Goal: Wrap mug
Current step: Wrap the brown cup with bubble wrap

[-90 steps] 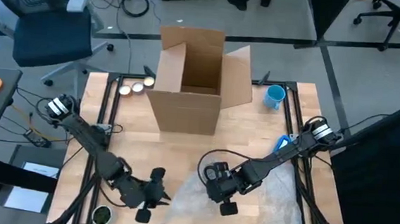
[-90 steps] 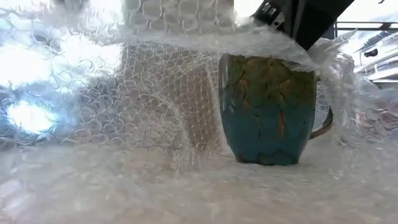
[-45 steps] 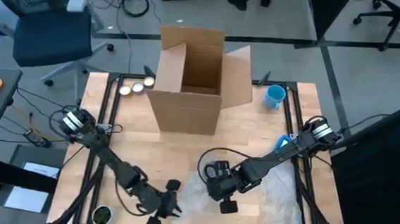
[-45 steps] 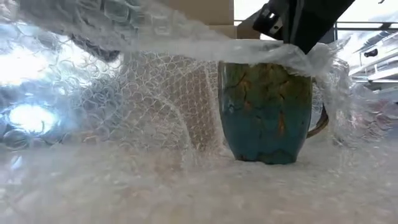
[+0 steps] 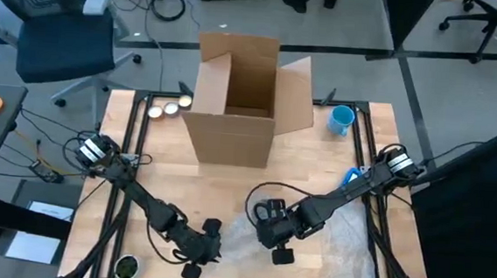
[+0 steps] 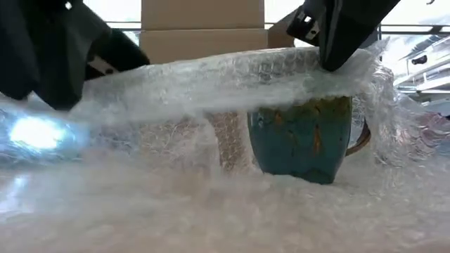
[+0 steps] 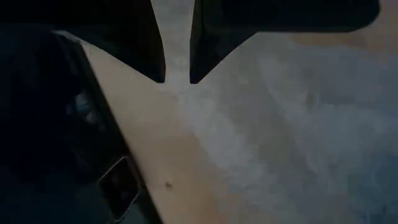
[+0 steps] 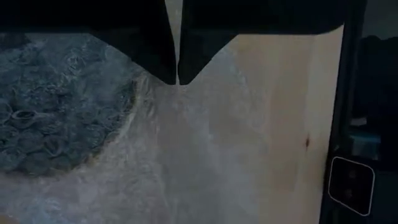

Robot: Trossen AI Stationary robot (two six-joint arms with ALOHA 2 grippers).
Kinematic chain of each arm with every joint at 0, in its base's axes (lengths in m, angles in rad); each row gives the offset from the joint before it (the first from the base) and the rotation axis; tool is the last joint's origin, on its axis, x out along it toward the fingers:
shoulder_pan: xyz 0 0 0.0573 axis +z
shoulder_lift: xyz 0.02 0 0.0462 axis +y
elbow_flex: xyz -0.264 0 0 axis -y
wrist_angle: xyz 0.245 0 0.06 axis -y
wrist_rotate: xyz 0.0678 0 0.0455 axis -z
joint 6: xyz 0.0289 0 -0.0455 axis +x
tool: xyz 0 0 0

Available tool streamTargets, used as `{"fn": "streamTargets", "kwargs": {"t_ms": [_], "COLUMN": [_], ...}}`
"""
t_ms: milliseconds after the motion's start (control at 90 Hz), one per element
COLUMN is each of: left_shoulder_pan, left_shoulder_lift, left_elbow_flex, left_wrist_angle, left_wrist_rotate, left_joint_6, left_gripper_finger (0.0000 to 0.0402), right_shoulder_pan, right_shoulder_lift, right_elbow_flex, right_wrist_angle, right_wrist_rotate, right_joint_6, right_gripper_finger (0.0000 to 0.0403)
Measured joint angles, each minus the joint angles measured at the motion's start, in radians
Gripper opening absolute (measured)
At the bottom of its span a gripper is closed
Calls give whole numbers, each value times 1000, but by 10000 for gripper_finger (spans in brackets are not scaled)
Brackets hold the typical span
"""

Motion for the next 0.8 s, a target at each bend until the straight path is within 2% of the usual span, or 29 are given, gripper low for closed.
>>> {"fn": "streamTargets", "kwargs": {"t_ms": [233, 389, 511, 611, 744, 800], "left_shoulder_pan": [-15, -41, -75, -119, -180, -195], "left_shoulder_lift": [54, 54, 54, 55, 51, 53], "left_elbow_flex": [0, 2, 33, 115, 243, 264], "left_wrist_angle": [-74, -42, -152, -308, -451, -477], "left_wrist_rotate": [-15, -3, -22, -149, -365, -403], "left_joint_6": [-55, -125, -157, -156, -12, 41], "left_gripper_finger": [60, 60, 60, 60, 60, 60], "right_shoulder_pan": [1, 1, 2, 3, 3, 3], "right_shoulder_lift": [0, 0, 0, 0, 0, 0], "right_elbow_flex": [0, 0, 0, 0, 0, 0], "right_wrist_angle": [3, 3, 3, 3, 6, 7], "right_wrist_rotate": [0, 1, 2, 5, 5, 5], "right_joint_6": [2, 10, 17, 19, 37, 51], "right_gripper_finger": [0, 0, 0, 0, 0, 0]}}
